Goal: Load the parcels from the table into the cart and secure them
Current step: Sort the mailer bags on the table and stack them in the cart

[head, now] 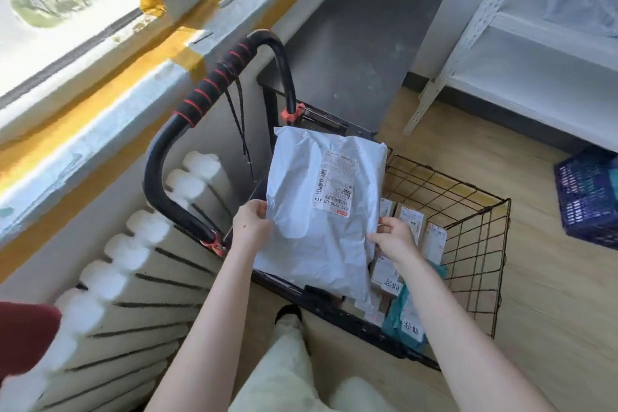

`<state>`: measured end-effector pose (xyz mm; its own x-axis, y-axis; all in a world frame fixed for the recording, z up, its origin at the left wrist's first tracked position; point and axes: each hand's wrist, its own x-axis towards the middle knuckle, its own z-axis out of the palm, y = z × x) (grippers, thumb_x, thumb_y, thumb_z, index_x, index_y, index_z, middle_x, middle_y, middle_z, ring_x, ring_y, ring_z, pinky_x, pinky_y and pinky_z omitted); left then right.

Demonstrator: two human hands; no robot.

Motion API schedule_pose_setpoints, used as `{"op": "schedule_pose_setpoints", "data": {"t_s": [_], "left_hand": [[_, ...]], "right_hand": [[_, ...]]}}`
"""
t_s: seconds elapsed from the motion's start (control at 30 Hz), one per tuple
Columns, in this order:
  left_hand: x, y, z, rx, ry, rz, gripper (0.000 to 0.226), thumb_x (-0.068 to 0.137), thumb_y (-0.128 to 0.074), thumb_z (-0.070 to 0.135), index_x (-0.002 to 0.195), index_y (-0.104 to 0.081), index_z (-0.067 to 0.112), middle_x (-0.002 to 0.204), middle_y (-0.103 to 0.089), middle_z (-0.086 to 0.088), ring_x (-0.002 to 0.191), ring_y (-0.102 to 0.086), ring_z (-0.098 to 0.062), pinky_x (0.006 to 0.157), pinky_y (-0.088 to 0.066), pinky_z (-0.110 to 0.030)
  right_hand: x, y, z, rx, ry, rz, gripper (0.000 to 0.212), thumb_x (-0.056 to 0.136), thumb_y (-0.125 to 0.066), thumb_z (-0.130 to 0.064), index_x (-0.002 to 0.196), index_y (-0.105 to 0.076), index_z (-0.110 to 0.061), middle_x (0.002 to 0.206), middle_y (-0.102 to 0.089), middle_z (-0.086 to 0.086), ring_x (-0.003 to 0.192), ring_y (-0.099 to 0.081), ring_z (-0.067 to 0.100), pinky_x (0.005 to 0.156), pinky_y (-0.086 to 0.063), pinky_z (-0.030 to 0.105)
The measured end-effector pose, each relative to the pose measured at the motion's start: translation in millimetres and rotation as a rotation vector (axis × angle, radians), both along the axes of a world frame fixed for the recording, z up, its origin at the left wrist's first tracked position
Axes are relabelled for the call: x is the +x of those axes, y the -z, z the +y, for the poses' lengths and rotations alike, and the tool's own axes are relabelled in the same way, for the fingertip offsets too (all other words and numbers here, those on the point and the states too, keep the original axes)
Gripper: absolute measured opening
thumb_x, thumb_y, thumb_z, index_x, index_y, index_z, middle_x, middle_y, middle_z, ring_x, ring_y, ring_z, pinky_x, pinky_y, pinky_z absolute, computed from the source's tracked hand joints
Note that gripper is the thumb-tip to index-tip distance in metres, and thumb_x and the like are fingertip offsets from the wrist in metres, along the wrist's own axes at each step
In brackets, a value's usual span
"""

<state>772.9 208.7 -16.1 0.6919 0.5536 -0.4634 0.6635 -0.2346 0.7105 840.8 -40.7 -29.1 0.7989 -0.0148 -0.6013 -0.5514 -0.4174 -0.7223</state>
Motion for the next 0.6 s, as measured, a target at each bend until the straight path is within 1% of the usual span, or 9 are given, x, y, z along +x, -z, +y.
{"op": "schedule_pose_setpoints", "data": {"t_s": [0.07, 0.1, 0.17, 0.23, 0.3, 0.37, 0.4, 0.53, 0.6], "left_hand": [[20, 15, 7, 0.010, 0.042, 0.020, 0.015, 0.087, -0.055, 0.012, 0.101, -0.061, 0.013, 0.082, -0.060, 0.001, 0.074, -0.052, -0.018, 0.058, -0.039, -0.028], [28, 23, 10, 0.014, 0.062, 0.035, 0.018, 0.087, -0.055, 0.013, 0.104, -0.059, 0.011, 0.083, -0.059, 0.000, 0.076, -0.053, -0.020, 0.060, -0.039, -0.029], [43, 36, 15, 0.017, 0.102, 0.082, 0.019, 0.086, -0.056, 0.011, 0.103, -0.058, 0.006, 0.086, -0.058, -0.004, 0.081, -0.055, -0.025, 0.065, -0.040, -0.032], [56, 51, 18, 0.006, 0.133, 0.170, 0.023, 0.080, -0.059, 0.008, 0.103, -0.054, 0.006, 0.093, -0.056, -0.007, 0.087, -0.055, -0.029, 0.068, -0.042, -0.035], [66, 67, 21, -0.001, 0.169, 0.265, 0.041, 0.074, -0.064, 0.011, 0.112, -0.049, 0.014, 0.110, -0.053, -0.010, 0.101, -0.054, -0.032, 0.073, -0.044, -0.037], [73, 85, 22, 0.012, 0.191, 0.318, 0.056, 0.074, -0.066, 0.016, 0.126, -0.044, 0.015, 0.124, -0.045, -0.011, 0.115, -0.046, -0.033, 0.083, -0.043, -0.037], [76, 93, 22, 0.025, 0.196, 0.331, 0.059, 0.075, -0.067, 0.017, 0.129, -0.043, 0.015, 0.127, -0.042, -0.011, 0.120, -0.041, -0.032, 0.084, -0.039, -0.036], [88, 127, 15, 0.047, 0.145, 0.331, 0.055, 0.079, -0.062, 0.012, 0.130, -0.040, 0.015, 0.132, -0.035, -0.011, 0.124, -0.029, -0.032, 0.084, -0.028, -0.030], [95, 145, 11, 0.083, 0.134, 0.308, 0.056, 0.080, -0.060, 0.010, 0.132, -0.040, 0.015, 0.132, -0.033, -0.011, 0.124, -0.027, -0.031, 0.085, -0.026, -0.029]], "right_hand": [[11, 16, 11, -0.016, 0.027, 0.032, 0.032, 0.080, -0.063, 0.012, 0.108, -0.062, -0.004, 0.092, -0.065, 0.009, 0.085, -0.062, 0.025, 0.067, -0.052, 0.034], [16, 25, 15, -0.025, 0.040, 0.050, 0.033, 0.080, -0.063, 0.012, 0.109, -0.062, -0.003, 0.092, -0.065, 0.010, 0.085, -0.062, 0.025, 0.066, -0.051, 0.031], [23, 42, 23, -0.052, 0.051, 0.085, 0.033, 0.079, -0.063, 0.012, 0.109, -0.062, -0.001, 0.094, -0.065, 0.011, 0.088, -0.062, 0.026, 0.073, -0.053, 0.034], [32, 57, 28, -0.077, 0.053, 0.132, 0.032, 0.079, -0.064, 0.011, 0.109, -0.062, 0.000, 0.096, -0.065, 0.011, 0.090, -0.062, 0.027, 0.081, -0.055, 0.038], [39, 72, 32, -0.095, 0.040, 0.178, 0.031, 0.079, -0.065, 0.011, 0.108, -0.061, 0.000, 0.094, -0.064, 0.010, 0.091, -0.062, 0.028, 0.085, -0.055, 0.042], [45, 87, 34, -0.099, 0.016, 0.222, 0.030, 0.080, -0.065, 0.009, 0.106, -0.057, -0.003, 0.090, -0.061, 0.007, 0.091, -0.061, 0.027, 0.087, -0.055, 0.045], [48, 95, 35, -0.101, 0.004, 0.240, 0.030, 0.081, -0.065, 0.009, 0.105, -0.055, -0.005, 0.090, -0.060, 0.006, 0.091, -0.061, 0.028, 0.086, -0.055, 0.045], [62, 135, 37, -0.102, -0.017, 0.277, 0.031, 0.082, -0.064, 0.007, 0.107, -0.052, -0.008, 0.093, -0.060, 0.005, 0.094, -0.062, 0.028, 0.084, -0.056, 0.047], [68, 155, 38, -0.106, -0.022, 0.297, 0.031, 0.083, -0.065, 0.004, 0.105, -0.051, -0.011, 0.094, -0.060, 0.003, 0.094, -0.062, 0.027, 0.083, -0.056, 0.047]]}}
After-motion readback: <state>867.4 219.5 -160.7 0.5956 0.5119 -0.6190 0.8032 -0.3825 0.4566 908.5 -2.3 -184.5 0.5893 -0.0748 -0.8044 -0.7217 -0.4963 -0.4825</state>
